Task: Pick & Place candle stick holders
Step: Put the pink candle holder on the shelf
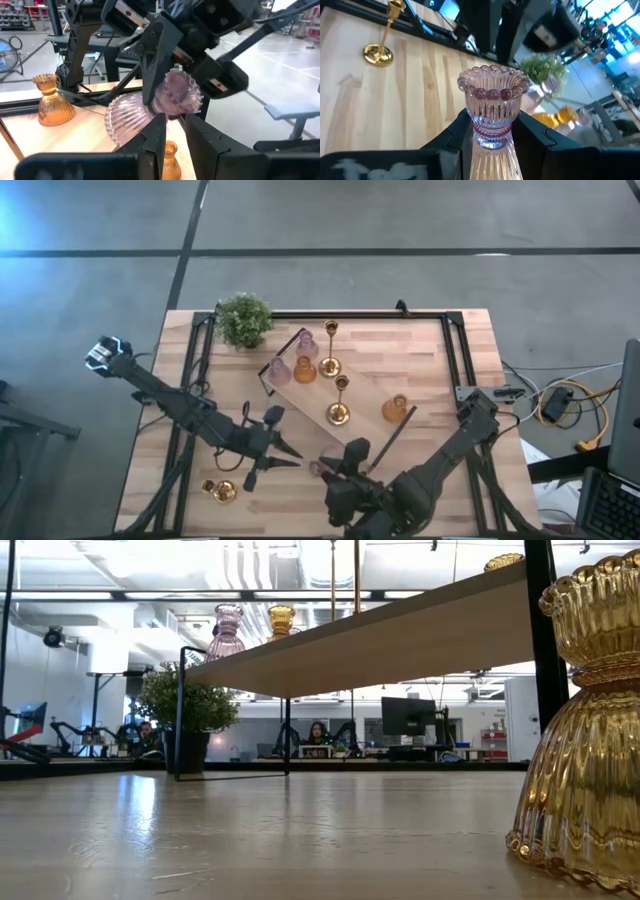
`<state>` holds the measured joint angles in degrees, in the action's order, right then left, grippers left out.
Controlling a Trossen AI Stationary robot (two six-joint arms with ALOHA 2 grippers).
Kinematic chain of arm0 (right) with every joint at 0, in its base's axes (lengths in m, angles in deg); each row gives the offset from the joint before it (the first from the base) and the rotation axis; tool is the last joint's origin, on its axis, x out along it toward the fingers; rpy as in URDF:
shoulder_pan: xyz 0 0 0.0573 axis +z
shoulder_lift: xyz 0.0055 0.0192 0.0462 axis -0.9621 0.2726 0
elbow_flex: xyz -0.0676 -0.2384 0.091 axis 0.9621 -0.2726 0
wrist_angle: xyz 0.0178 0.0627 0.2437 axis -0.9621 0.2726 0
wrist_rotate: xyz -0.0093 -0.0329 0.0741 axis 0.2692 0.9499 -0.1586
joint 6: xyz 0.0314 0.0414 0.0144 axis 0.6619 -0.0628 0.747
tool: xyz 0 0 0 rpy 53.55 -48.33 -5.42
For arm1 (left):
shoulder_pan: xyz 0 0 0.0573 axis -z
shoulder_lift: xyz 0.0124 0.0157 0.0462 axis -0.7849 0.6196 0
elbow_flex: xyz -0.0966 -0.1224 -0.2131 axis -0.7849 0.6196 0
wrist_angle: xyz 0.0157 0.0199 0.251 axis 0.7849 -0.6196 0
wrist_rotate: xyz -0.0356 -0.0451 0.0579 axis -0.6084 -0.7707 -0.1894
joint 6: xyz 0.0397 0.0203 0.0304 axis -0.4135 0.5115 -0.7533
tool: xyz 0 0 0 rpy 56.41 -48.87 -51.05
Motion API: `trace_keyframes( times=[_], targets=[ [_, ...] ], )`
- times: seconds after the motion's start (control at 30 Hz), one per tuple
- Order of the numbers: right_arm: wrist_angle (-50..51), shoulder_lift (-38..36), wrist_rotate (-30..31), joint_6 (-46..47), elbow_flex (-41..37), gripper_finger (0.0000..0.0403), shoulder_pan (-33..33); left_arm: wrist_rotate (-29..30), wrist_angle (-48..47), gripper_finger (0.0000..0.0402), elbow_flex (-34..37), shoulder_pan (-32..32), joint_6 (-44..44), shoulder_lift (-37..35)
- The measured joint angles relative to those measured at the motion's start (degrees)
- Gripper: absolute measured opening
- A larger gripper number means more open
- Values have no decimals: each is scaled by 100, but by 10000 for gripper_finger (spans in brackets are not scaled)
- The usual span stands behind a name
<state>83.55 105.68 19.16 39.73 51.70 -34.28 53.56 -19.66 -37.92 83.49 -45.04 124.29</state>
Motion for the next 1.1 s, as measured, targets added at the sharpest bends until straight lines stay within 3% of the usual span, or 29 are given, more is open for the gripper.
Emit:
trace_keyframes(
  times=[0.23, 0.4, 0.63, 0.83, 1.1],
  targets=[
    [1422, -22, 53, 1962, 14, 99, 265, -100, -70, 78, 17, 21, -429, -98],
    [2587, -104, 704, 3756, 18, 99, 572, 11, -199, 78, 51, 42, -551, -301],
    [2597, -426, 1616, 4793, -309, 99, 832, 581, -243, 78, 311, 209, -667, -657],
    [2603, -908, 1856, 6004, -1170, 99, 869, 1000, -162, 78, 751, 292, -763, -1147],
    [2582, -2196, 2039, 7331, -3086, 98, 879, 1034, -110, 78, 1295, 292, -690, -1765]
  ],
)
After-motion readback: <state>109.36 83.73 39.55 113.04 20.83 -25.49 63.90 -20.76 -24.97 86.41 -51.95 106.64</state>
